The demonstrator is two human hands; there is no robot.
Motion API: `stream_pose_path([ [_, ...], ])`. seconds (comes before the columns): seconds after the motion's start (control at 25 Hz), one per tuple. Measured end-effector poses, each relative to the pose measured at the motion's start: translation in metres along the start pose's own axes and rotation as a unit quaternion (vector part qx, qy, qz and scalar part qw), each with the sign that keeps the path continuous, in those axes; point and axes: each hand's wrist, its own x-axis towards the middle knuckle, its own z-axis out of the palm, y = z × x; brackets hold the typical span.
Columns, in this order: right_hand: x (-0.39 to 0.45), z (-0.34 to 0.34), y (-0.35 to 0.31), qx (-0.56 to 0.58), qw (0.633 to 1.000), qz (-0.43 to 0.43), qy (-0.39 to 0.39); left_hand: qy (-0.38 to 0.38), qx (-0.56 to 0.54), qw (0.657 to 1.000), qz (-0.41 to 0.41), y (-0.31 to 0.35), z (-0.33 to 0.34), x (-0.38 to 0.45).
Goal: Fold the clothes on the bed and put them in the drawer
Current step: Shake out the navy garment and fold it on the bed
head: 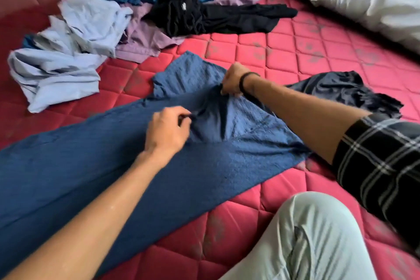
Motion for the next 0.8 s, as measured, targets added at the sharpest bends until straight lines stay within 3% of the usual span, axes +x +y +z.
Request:
stream_pose_path([
  [0.12,-0.018,-0.029,0.003,0.031,0.999,-0.009,-0.016,-0.005,-0.165,0.984,-0.072,-0.001,-0.013,0.009],
  [0.2,-0.046,-0.047,0.020,0.052,0.998,-0.036,0.029,-0.021,-0.169,0.984,-0.048,0.005,-0.021,-0.001],
  [0.32,-0.105,-0.060,0.061,-0.042,0.987,-0.143,0.058,-0.052,-0.090,0.993,0.065,0.010,-0.032,-0.032],
  [0.44,-0.155,-0.045,0.098,-0.176,0.967,-0.180,-0.037,-0.134,0.013,0.980,0.149,0.002,-0.031,-0.055],
  [0.52,-0.162,-0.032,0.107,-0.202,0.968,-0.140,-0.042,-0.147,0.026,0.981,0.128,-0.002,-0.029,-0.061],
  [0.64,-0.143,-0.021,0.097,-0.135,0.980,-0.135,0.058,-0.101,-0.008,0.995,0.015,-0.003,-0.030,-0.052],
  [0.8,-0.114,-0.008,0.080,-0.182,0.978,-0.106,0.001,-0.148,0.040,0.988,-0.027,0.001,-0.027,-0.038],
])
